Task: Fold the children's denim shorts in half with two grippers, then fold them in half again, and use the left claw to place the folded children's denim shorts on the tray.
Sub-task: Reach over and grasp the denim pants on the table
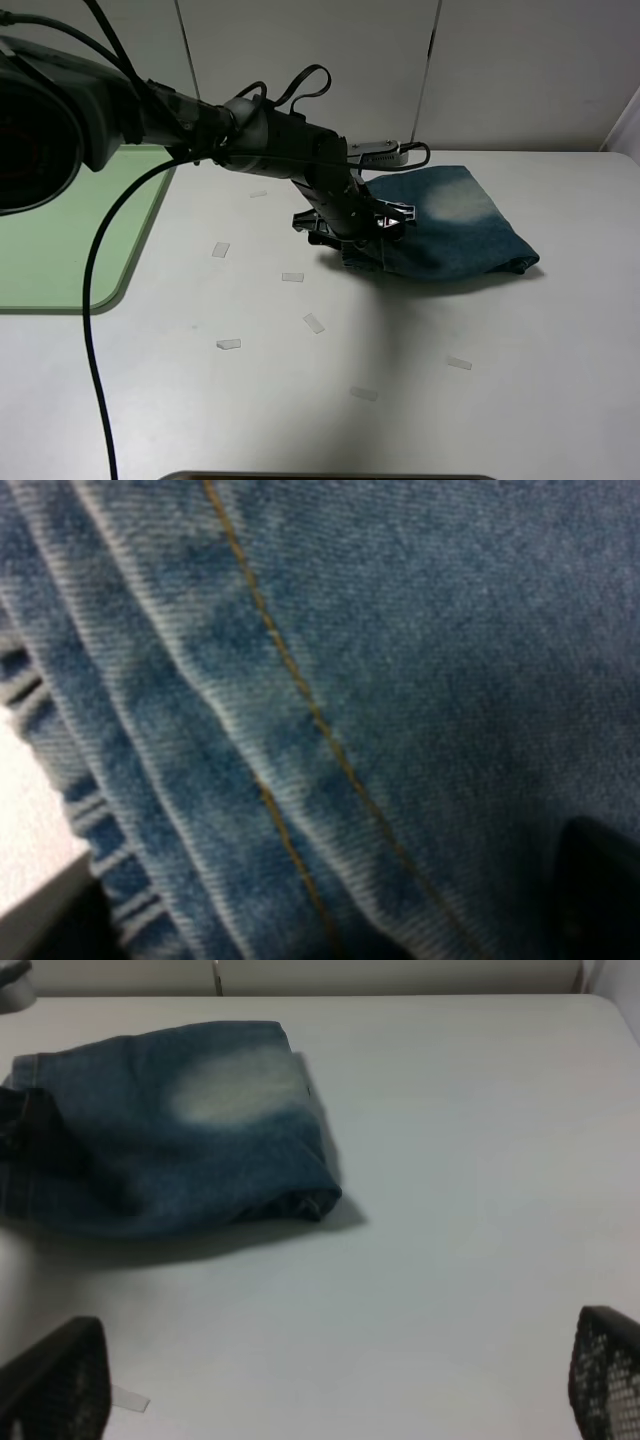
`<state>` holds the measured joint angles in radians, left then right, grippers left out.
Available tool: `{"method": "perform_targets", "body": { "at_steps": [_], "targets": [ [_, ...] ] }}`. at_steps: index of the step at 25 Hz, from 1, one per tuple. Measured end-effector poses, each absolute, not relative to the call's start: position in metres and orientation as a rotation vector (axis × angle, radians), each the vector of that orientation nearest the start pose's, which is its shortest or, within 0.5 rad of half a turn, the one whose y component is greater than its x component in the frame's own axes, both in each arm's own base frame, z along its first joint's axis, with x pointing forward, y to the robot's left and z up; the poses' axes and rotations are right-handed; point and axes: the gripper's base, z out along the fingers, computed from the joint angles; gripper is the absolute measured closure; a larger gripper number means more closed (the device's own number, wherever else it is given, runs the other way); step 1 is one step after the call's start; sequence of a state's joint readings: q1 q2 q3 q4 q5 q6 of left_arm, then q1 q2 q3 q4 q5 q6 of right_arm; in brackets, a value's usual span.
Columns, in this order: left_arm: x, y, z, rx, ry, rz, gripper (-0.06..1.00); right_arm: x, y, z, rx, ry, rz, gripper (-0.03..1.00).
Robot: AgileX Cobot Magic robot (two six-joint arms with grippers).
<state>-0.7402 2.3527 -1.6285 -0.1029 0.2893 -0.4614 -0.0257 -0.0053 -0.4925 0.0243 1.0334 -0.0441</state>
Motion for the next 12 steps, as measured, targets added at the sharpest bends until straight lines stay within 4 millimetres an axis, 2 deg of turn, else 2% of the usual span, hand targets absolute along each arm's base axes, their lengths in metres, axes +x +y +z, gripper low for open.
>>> {"method": "perform_targets", "body": {
  "at_steps": [3,8,10,12],
  "targets": [
    [0.3643,-0.3365,0.0913,0.245,2.577,-0.556,0.29,-0.0037,0.0020,0.2774,-0.019,2.019,-0.015,0.27],
    [0.3641,-0.3369,0.0876,0.215,2.587,-0.570,0.57,-0.0037,0.0020,0.2774,-0.019,2.019,-0.015,0.27],
    [0.3642,-0.3371,0.0877,0.212,2.586,-0.573,0.61,-0.0037,0.0020,0.2774,-0.019,2.019,-0.015,0.27],
    [0.3642,-0.3371,0.0877,0.208,2.586,-0.574,0.61,-0.0037,0.0020,0.2774,-0.019,2.019,-0.015,0.27]
  ]
}}
